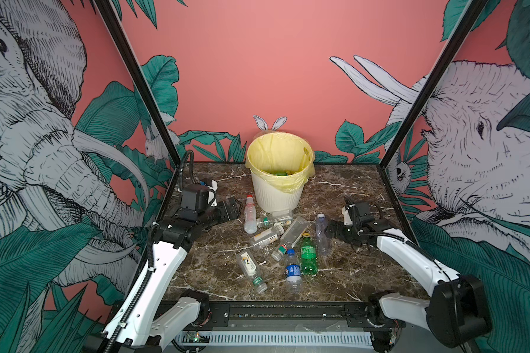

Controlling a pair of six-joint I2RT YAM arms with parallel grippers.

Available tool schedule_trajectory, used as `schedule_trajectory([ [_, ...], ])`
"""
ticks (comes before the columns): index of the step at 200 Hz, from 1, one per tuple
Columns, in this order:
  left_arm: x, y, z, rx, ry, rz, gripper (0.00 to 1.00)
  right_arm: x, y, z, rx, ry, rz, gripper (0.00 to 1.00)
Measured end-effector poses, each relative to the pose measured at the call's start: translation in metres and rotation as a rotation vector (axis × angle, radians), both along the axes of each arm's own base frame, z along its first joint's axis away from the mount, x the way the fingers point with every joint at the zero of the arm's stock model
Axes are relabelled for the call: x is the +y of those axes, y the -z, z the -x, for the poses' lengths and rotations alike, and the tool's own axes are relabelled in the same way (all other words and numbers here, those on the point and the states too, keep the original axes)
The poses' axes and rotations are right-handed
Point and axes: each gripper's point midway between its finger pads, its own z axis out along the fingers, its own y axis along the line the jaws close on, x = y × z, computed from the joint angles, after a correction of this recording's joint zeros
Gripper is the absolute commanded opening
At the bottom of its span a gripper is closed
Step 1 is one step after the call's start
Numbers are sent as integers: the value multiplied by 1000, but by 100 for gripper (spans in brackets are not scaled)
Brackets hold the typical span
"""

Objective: Throw the plastic bottles in the bin
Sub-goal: Pick up the plastic bottle from the center of the table.

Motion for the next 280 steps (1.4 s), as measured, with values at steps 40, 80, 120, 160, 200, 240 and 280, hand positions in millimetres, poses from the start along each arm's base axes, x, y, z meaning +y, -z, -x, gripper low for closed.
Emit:
schedule_trajectory([
  [40, 4, 25, 7, 55, -15, -17, 99, 2, 4, 1, 20, -3, -8, 95],
  [80, 8, 38, 13, 74, -24, -29, 99, 6, 13, 3, 54, -6, -12, 92],
  [120, 11, 56, 20, 108, -31, -41, 99, 13, 15, 3, 59, -16, -19, 87],
  [160, 14, 64, 25, 120, -42, -43, 99, 22, 18, 3, 64, -27, -27, 82],
  [200, 15, 65, 26, 116, -48, -43, 99, 28, 20, 2, 64, -35, -33, 77],
  [240, 16, 66, 27, 120, -51, -48, 99, 30, 26, 0, 73, -40, -33, 73],
  [280, 17, 69, 28, 124, -55, -52, 99, 32, 33, 0, 92, -43, -29, 71],
])
